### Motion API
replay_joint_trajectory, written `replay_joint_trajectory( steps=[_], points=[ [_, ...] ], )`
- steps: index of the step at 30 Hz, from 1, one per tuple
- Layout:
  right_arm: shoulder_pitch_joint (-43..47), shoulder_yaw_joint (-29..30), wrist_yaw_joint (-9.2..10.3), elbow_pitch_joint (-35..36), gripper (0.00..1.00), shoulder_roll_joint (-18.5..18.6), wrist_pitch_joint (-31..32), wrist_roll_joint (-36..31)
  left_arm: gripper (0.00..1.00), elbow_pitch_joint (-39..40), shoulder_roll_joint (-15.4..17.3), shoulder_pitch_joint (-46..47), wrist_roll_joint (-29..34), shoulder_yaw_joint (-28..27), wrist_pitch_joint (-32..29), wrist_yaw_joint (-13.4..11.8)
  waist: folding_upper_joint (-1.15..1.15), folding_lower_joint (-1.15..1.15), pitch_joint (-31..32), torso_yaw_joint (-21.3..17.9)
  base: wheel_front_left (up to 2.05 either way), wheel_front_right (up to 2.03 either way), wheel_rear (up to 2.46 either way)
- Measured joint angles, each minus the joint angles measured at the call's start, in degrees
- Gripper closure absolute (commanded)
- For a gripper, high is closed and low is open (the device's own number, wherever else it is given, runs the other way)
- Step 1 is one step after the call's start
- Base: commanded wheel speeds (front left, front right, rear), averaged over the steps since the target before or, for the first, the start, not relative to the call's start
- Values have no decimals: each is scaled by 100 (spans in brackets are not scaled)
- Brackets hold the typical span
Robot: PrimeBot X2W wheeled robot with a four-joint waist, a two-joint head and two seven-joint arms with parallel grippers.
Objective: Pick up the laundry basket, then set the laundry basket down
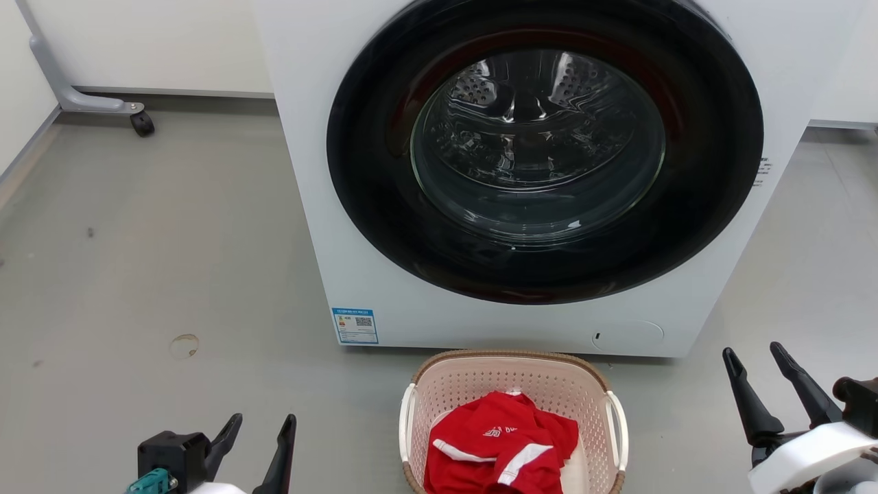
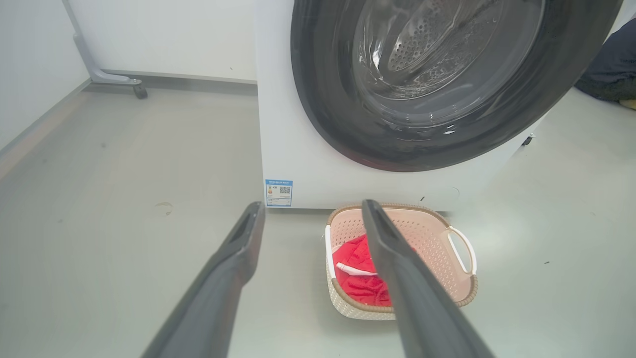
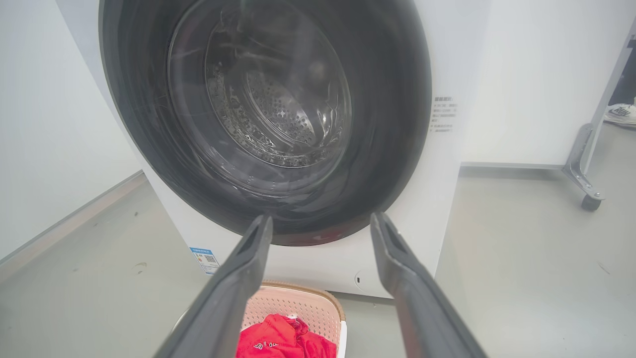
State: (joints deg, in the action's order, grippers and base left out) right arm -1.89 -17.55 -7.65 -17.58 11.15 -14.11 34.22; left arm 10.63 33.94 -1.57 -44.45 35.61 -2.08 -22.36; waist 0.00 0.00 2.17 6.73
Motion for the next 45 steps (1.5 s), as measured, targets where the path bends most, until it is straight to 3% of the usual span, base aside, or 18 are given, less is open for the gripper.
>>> replay_joint_trajectory(
  steps=[45],
  points=[
    [15,230,0,367,0,-10,370,-208,0,-96,-25,63,-51,14,60,22,0,0,7,-17,0,0,0]
  ],
)
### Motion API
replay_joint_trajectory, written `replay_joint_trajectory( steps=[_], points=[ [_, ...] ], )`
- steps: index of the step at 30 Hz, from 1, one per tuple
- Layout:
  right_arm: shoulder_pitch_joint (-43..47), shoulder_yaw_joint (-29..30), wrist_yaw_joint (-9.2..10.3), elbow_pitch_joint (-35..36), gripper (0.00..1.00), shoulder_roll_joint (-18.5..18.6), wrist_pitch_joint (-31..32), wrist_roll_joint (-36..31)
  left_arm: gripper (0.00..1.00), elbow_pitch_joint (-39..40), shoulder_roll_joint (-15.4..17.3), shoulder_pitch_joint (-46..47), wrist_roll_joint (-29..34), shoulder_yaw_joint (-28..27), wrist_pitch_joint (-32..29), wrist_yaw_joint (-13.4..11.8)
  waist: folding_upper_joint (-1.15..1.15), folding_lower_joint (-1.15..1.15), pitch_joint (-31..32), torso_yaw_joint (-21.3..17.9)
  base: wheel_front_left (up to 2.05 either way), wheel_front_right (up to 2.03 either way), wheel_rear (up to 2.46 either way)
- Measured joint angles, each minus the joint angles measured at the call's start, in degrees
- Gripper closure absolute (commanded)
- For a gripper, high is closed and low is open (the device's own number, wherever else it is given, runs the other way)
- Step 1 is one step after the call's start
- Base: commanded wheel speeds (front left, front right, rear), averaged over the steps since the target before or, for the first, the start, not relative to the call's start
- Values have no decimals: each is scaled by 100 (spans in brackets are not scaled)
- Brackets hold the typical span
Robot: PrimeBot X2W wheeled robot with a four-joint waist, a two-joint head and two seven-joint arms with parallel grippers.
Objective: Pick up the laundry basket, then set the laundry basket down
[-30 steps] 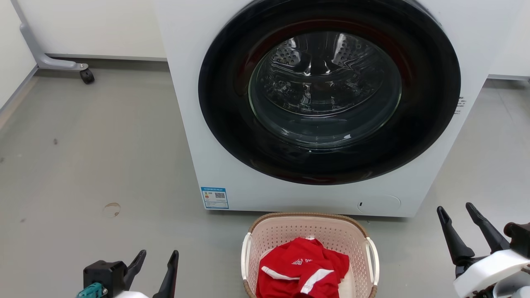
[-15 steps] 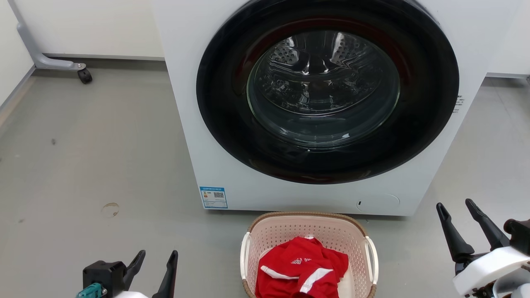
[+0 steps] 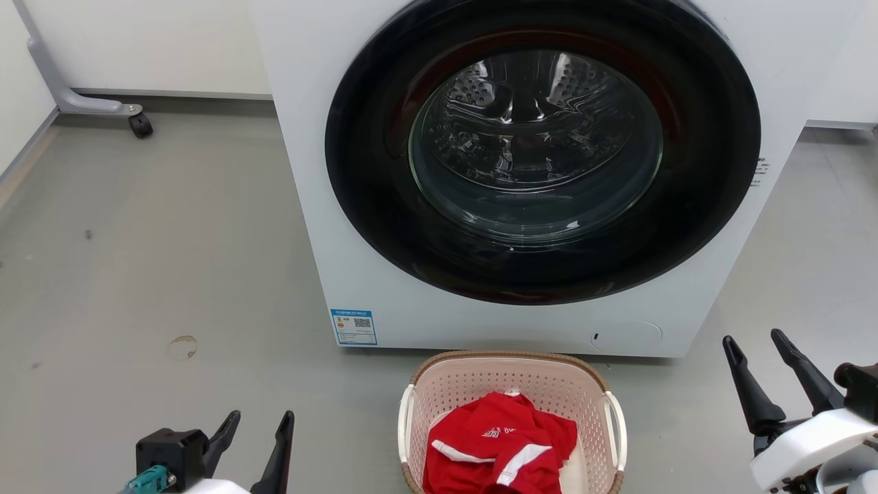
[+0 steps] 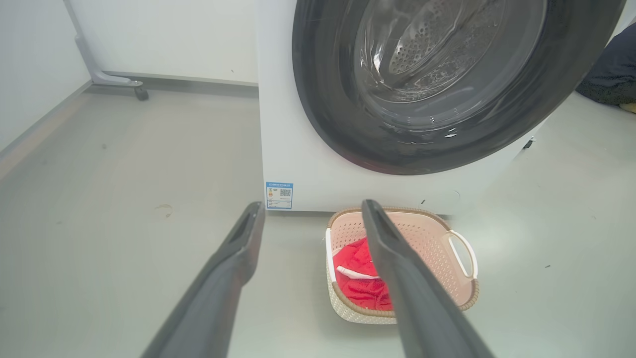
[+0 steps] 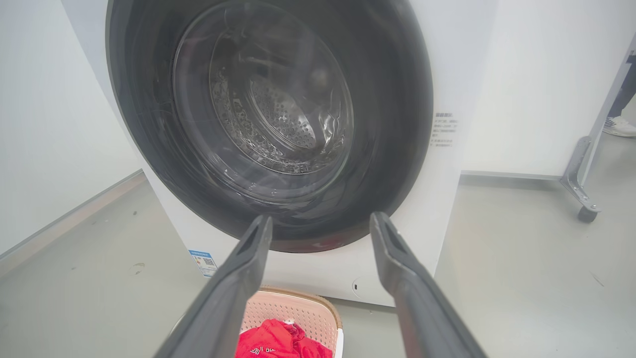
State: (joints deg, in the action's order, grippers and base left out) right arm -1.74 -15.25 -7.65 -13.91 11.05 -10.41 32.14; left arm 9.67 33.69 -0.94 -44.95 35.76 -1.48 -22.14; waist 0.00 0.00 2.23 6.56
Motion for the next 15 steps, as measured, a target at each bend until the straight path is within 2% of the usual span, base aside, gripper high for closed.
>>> replay_joint_trajectory(
  steps=[14,15],
  points=[
    [19,0,0,23,0,-4,15,-4,0,-47,9,12,8,36,25,26,0,0,4,4,0,0,0],
    [19,0,0,24,0,-5,25,-4,0,-43,44,26,49,93,53,86,0,0,5,2,0,0,0]
  ],
)
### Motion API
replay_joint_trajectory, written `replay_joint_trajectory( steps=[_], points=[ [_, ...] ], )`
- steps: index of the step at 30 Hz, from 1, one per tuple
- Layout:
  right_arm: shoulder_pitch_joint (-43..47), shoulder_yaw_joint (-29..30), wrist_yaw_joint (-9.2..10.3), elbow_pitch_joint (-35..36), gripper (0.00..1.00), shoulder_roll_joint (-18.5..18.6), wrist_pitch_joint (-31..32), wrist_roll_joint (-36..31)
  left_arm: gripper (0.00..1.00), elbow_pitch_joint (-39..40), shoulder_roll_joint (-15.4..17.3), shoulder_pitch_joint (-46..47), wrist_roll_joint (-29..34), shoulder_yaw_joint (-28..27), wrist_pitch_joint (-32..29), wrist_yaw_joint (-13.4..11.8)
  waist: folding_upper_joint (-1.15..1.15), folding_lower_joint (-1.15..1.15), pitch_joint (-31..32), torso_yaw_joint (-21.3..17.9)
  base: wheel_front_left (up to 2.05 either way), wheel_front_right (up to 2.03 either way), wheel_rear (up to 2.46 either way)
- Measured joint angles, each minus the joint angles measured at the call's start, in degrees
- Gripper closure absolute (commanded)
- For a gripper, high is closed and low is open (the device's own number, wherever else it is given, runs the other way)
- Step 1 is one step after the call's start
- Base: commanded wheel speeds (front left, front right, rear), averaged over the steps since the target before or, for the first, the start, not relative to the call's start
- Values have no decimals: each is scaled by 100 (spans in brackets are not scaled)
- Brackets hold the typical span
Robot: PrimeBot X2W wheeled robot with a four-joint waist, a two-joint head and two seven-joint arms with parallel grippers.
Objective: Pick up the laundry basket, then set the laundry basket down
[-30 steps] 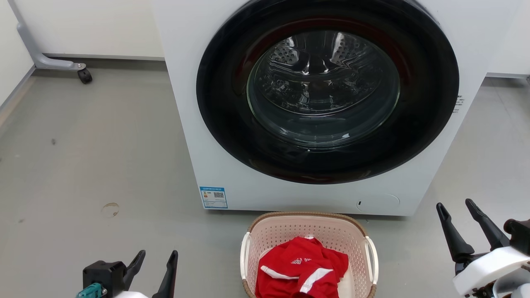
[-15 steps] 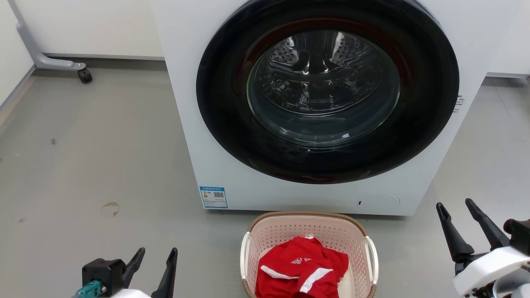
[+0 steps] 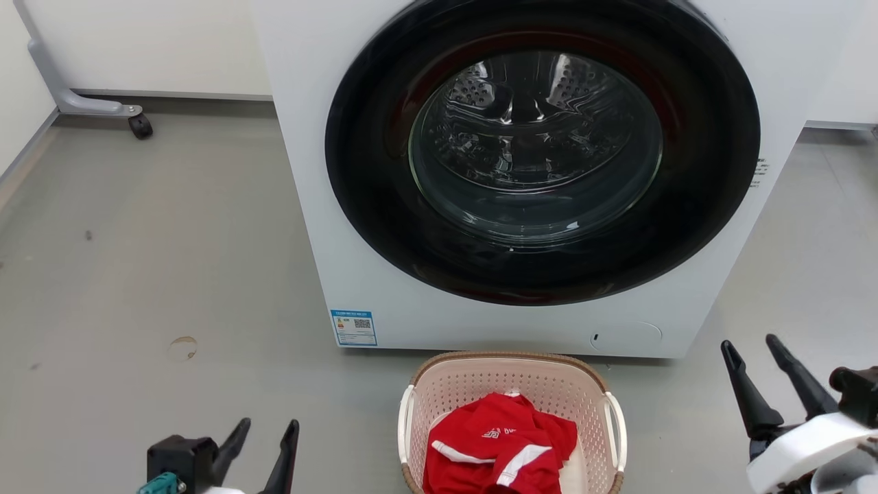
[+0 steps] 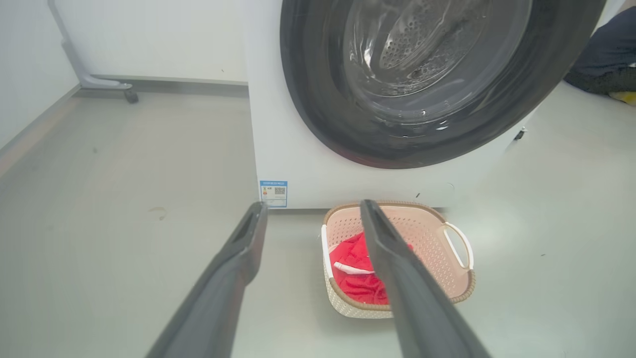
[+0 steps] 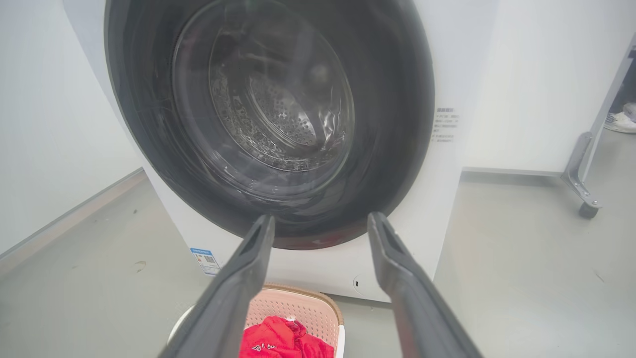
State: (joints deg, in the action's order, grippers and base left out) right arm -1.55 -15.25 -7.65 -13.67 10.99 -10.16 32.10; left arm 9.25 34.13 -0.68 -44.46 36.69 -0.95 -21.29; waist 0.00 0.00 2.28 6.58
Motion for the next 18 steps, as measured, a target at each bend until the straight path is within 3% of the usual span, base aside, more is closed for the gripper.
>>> replay_joint_trajectory(
  steps=[1,6,18],
  points=[
    [1,-13,-1,-35,100,-24,4,4,100,-32,-11,-14,12,19,-4,20,0,0,0,-1,0,0,0],
    [349,-143,-4,-312,100,-416,15,37,100,-356,-388,-300,-19,209,-19,21,0,0,-6,-5,0,0,0],
    [341,49,-4,-310,100,-434,162,615,100,-548,-603,-299,-500,-140,-55,289,0,1,-27,-74,0,0,0]
  ],
)
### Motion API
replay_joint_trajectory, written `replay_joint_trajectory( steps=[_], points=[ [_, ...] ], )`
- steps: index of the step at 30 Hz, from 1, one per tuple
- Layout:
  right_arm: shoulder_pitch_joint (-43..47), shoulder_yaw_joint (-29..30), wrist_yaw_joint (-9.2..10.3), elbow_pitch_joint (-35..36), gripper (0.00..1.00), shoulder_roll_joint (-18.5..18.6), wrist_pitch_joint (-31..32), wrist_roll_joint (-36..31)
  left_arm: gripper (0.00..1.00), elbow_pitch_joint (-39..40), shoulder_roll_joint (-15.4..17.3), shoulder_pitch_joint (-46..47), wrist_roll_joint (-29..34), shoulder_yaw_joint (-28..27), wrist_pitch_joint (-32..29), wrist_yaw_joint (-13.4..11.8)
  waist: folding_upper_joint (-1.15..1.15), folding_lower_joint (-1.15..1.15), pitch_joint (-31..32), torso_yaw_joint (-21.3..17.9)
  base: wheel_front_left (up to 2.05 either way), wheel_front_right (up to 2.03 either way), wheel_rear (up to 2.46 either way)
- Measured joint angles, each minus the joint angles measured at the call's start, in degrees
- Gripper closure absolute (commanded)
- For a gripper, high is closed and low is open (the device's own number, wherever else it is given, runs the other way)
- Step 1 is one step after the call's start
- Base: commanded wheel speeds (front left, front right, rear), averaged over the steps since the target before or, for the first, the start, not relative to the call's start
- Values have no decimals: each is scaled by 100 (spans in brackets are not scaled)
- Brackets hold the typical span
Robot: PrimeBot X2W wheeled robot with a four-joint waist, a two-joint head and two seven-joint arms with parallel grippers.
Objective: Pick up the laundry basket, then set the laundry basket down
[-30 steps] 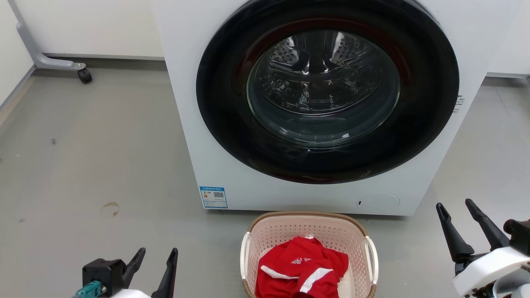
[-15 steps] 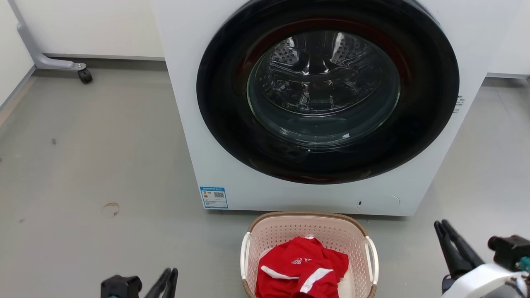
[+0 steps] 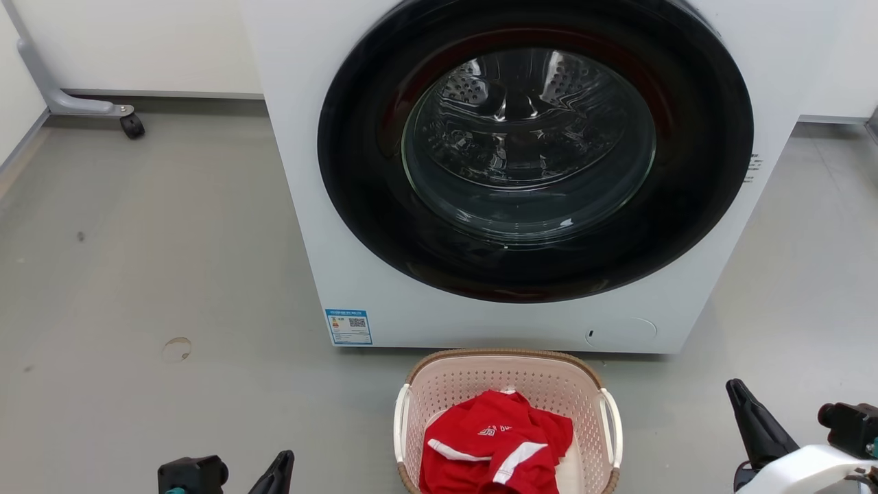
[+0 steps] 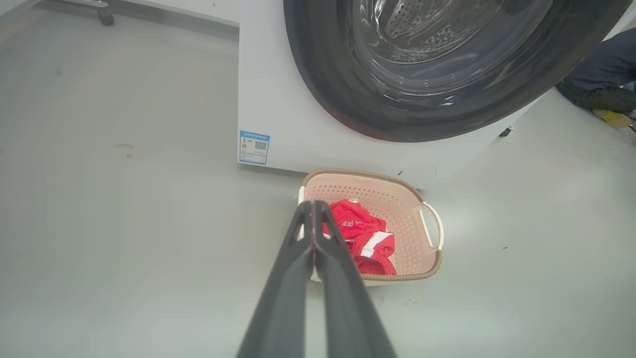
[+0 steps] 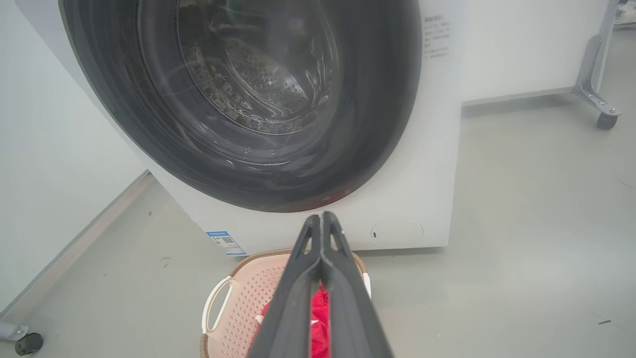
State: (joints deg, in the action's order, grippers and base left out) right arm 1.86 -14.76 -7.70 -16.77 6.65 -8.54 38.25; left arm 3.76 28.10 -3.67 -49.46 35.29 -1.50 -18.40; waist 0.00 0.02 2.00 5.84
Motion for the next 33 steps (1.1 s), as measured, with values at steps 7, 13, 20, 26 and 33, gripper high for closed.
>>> replay_joint_trajectory(
  steps=[7,13,20,26,33],
  points=[
    [-23,124,0,2,100,-21,83,349,100,-135,-152,8,-280,-231,-1,155,0,0,-14,-37,0,0,0],
    [-26,231,0,3,100,-35,109,572,100,-230,-227,40,-495,-397,-9,265,0,0,-23,-63,0,0,0],
    [-31,338,0,7,100,-59,208,911,100,-345,-381,52,-765,-617,-33,413,0,0,-36,-99,0,0,0],
    [-48,470,0,12,100,-77,309,1201,100,-448,-524,58,-990,-811,-52,564,0,-1,-48,-130,0,0,0],
    [-52,606,0,19,100,-125,401,1535,100,-545,-673,104,-1277,-1044,-59,715,0,-1,-62,-166,0,0,0]
  ],
)
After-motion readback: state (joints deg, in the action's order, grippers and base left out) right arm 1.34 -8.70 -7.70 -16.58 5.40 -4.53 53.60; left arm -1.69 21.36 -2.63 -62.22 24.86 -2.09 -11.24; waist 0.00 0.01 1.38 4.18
